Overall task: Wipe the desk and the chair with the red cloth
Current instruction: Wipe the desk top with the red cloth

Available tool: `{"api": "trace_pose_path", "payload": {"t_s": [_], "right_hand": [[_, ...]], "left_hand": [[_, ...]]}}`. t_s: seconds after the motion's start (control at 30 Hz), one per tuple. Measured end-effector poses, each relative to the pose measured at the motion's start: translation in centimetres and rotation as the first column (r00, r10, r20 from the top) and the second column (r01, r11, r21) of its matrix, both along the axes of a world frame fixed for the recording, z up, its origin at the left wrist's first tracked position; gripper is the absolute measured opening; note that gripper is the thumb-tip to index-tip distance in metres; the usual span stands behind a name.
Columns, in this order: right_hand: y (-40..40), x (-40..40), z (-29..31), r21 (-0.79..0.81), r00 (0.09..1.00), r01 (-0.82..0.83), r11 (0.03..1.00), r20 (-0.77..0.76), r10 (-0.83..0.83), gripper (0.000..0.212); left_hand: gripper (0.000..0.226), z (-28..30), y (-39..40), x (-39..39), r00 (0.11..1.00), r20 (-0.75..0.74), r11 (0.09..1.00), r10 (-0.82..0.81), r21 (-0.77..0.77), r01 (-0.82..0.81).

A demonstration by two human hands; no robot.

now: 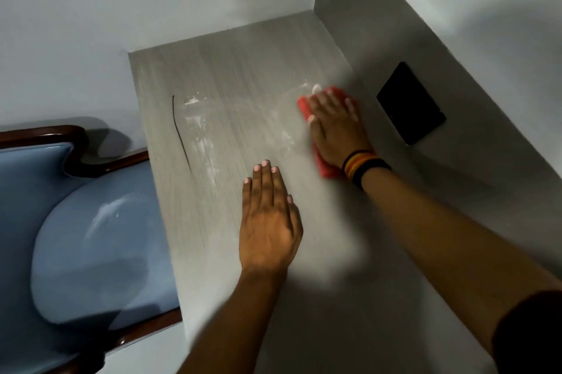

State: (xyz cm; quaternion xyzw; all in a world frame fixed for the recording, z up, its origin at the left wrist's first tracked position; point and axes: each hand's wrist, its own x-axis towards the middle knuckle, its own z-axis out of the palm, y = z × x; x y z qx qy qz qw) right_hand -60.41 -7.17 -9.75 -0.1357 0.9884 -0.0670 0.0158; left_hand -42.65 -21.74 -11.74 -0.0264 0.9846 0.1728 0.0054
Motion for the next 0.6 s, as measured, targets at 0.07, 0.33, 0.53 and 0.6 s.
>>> {"api": "trace_pose_path", "payload": {"t_s": [0.07, 0.33, 0.53, 0.6], "right_hand": [[-1.6, -4.2, 0.3, -0.031, 0.989, 0.146, 0.989, 0.011, -0.146, 0.058], [-4.6, 3.2, -0.5, -0.073, 0.986, -0.169, 0.983, -0.012, 0.168, 0.057], [-1.8, -3.3, -0.3, -0.058, 0.979, 0.206, 0.977, -0.001, -0.206, 0.059], [-5.3, -5.7, 0.0, -0.082, 0.969, 0.244, 0.966, -0.006, -0.245, 0.059]], "left_hand": [[0.062, -0.3, 0.2, 0.0, 1.000, -0.009, 1.000, 0.014, 0.003, -0.014], [0.064, 0.0, -0.2, 0.0, 0.999, 0.039, 1.000, -0.022, 0.004, 0.022], [0.062, -0.6, 0.1, 0.0, 1.000, -0.019, 1.000, -0.005, 0.010, 0.006], [0.063, -0.8, 0.1, -0.1, 0.999, -0.034, 1.000, -0.001, 0.002, 0.001]]}}
